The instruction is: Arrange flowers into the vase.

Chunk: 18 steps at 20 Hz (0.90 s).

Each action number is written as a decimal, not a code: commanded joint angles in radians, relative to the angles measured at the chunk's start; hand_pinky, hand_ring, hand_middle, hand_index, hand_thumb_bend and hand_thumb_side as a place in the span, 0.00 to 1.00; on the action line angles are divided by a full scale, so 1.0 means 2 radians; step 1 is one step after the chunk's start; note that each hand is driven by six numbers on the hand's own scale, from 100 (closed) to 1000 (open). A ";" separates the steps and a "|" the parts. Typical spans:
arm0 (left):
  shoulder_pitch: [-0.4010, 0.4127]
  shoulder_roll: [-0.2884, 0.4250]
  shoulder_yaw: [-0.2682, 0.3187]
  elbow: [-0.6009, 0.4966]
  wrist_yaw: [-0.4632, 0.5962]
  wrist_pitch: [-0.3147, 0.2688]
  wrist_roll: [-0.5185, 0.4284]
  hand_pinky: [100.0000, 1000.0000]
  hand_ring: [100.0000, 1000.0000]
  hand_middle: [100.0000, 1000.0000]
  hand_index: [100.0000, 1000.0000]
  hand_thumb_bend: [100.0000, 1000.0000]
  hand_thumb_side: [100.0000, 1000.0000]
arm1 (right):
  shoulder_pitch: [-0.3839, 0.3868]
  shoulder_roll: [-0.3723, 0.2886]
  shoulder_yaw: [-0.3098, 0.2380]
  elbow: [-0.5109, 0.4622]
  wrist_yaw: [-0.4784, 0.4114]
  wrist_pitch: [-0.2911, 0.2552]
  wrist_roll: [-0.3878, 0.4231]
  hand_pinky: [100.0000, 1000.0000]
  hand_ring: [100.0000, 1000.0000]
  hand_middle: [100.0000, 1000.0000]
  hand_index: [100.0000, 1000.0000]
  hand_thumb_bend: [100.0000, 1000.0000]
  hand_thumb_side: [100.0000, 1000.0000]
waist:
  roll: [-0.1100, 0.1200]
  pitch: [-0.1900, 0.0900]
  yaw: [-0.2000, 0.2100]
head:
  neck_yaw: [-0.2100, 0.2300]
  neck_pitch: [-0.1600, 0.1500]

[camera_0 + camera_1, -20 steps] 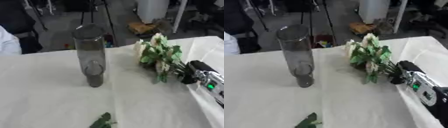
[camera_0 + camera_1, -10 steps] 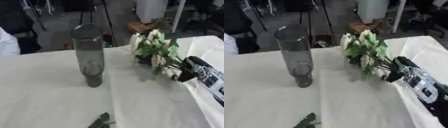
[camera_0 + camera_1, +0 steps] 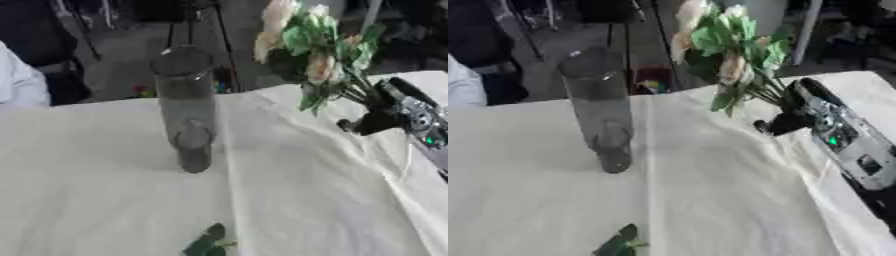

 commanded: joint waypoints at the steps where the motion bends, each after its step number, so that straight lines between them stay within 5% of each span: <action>1: -0.008 0.007 0.002 -0.009 0.000 -0.001 0.001 0.88 0.99 0.91 1.00 0.10 1.00 | -0.024 -0.004 -0.015 -0.027 -0.027 0.007 -0.019 0.00 0.00 0.00 0.00 0.45 0.00 | -0.001 -0.011 0.001 | 0.013 0.005; 10: -0.009 0.005 -0.002 -0.009 0.002 0.001 -0.003 0.88 0.99 0.91 1.00 0.09 1.00 | -0.099 0.040 -0.034 -0.037 -0.105 -0.004 -0.070 0.00 0.00 0.00 0.00 0.44 0.03 | -0.002 -0.009 0.010 | 0.015 0.001; 18: -0.012 0.004 -0.005 -0.009 0.004 0.001 -0.005 0.88 0.99 0.91 1.00 0.09 1.00 | -0.139 0.057 -0.034 -0.034 -0.231 -0.101 -0.150 0.00 0.00 0.00 0.00 0.40 0.00 | -0.005 -0.003 0.018 | 0.005 -0.012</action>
